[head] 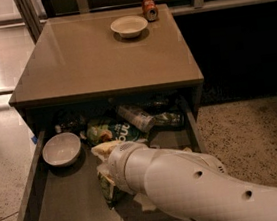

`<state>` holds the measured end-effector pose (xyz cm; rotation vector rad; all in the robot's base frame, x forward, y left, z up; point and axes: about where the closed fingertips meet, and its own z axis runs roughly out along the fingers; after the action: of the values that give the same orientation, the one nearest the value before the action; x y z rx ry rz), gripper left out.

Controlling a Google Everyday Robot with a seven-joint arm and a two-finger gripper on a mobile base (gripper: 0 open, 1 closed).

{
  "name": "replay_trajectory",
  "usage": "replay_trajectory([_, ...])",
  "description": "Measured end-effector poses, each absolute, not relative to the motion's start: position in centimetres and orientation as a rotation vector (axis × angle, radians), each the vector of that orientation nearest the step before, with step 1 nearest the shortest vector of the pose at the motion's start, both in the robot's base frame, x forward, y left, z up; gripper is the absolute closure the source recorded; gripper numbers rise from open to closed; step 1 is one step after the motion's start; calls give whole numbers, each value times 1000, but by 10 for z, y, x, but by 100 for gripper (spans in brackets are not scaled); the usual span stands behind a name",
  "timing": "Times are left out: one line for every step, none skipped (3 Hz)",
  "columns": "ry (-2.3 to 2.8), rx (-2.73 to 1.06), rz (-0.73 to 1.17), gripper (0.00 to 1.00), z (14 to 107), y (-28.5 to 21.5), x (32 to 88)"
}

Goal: Pick green jalapeno chip bag from top drawer and place on counter

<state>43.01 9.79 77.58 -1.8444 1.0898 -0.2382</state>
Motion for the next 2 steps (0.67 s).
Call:
replay_trajectory([1090,-1844,-238,37,776,98,430])
replay_trajectory([1090,-1844,-238,39,776,98,430])
